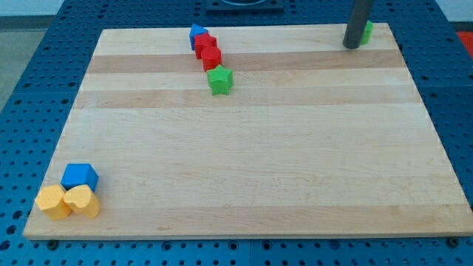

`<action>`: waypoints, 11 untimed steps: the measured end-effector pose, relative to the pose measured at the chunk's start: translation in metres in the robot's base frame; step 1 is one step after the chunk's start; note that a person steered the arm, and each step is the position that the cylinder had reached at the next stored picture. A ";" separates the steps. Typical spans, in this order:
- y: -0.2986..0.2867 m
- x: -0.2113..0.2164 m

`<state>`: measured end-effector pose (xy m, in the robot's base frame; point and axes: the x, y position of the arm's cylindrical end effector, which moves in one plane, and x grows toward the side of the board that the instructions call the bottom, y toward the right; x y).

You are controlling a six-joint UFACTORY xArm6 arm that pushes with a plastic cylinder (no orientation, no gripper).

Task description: Push green star closer to the green circle

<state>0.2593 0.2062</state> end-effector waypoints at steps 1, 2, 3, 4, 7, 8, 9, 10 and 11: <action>0.000 0.015; 0.000 0.024; -0.001 0.030; -0.005 0.035; -0.049 0.098; -0.092 0.130; -0.158 0.152; -0.238 0.165; -0.312 0.165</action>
<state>0.4243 -0.1055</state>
